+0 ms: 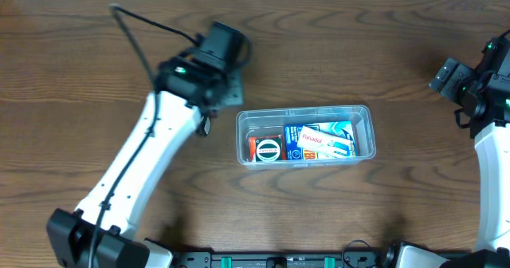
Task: Pack container
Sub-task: 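Move the left gripper to the dark bottle and grasp it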
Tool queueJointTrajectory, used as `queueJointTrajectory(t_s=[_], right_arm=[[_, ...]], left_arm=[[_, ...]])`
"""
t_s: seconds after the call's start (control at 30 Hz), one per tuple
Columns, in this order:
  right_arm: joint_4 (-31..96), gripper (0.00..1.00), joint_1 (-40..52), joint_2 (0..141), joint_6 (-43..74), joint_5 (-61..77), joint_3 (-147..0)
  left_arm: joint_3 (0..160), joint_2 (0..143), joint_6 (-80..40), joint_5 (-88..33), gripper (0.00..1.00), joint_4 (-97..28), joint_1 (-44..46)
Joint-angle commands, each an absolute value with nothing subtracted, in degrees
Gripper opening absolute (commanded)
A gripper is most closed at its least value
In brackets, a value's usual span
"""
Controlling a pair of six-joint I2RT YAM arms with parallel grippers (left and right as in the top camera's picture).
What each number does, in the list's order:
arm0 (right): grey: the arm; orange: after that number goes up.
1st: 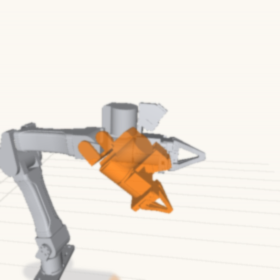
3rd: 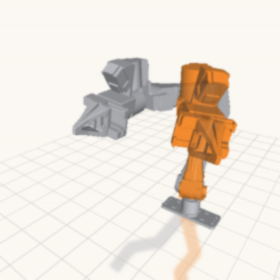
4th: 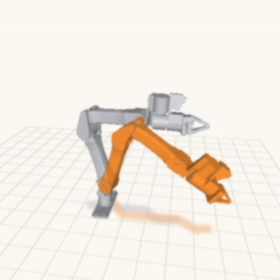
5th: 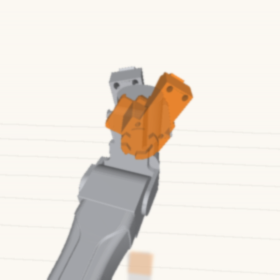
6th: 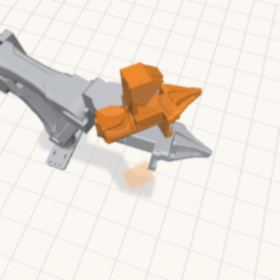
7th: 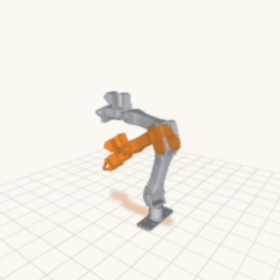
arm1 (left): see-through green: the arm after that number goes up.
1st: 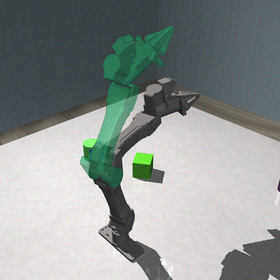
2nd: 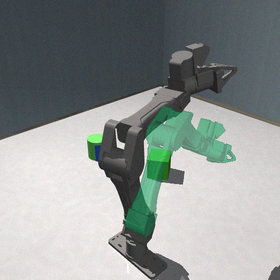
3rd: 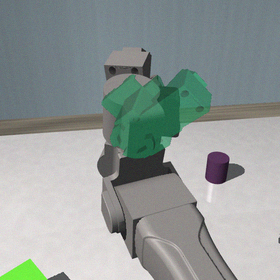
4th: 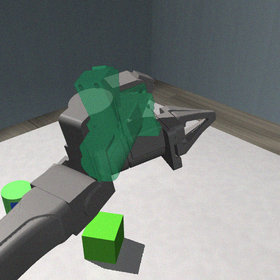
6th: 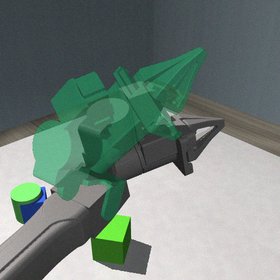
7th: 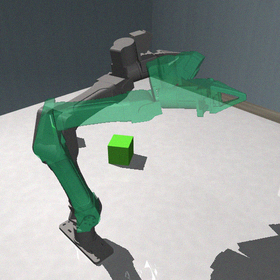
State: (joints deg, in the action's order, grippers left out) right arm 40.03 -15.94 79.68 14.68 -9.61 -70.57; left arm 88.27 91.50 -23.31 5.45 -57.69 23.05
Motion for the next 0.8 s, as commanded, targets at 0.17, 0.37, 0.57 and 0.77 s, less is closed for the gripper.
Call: queueJointTrajectory(t_s=[0.17, 0.37, 0.57, 0.77], right_arm=[[40.1, 0.99, -16.3, 79.6, 15.4, -9.6, -71.2], [40.1, 0.99, -16.3, 79.6, 15.4, -9.6, -71.2], [40.1, 0.99, -16.3, 79.6, 15.4, -9.6, -71.2], [40.1, 0.99, -16.3, 79.6, 15.4, -9.6, -71.2]], left_arm=[[88.9, 95.8, -14.8, 6.5, 0.51, -59.0, 12.8], [88.9, 99.4, -7.2, 2.0, 0.51, -59.7, 8.9], [88.9, 102.7, -6.8, -1.4, 0.51, -59.1, 8.4], [88.7, 103.2, -4.8, -4.5, 0.51, -59.1, 8.4]])
